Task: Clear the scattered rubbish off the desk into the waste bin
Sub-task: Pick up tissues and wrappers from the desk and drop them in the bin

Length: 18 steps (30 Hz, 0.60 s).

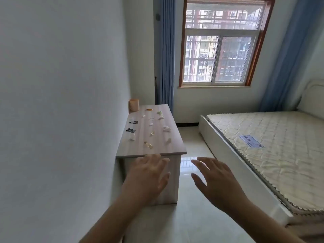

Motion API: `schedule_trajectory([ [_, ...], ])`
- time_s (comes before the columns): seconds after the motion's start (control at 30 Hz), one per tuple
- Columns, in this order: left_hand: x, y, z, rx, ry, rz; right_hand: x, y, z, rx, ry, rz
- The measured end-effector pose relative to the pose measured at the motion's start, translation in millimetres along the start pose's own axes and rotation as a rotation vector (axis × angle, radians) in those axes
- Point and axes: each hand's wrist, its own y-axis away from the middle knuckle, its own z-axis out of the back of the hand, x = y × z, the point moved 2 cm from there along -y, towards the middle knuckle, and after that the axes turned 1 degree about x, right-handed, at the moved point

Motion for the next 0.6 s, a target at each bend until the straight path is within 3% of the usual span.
schedule_trajectory([
  [0.33, -3, -93, -85, 0.035, -0.05, -0.088, -91, -45, -74, 0.126, 0.021, -0.076],
  [0.6, 13, -151, -154, 0.122, -0.014, 0.059, -136, -98, -143, 0.157, -0.081, -0.056],
])
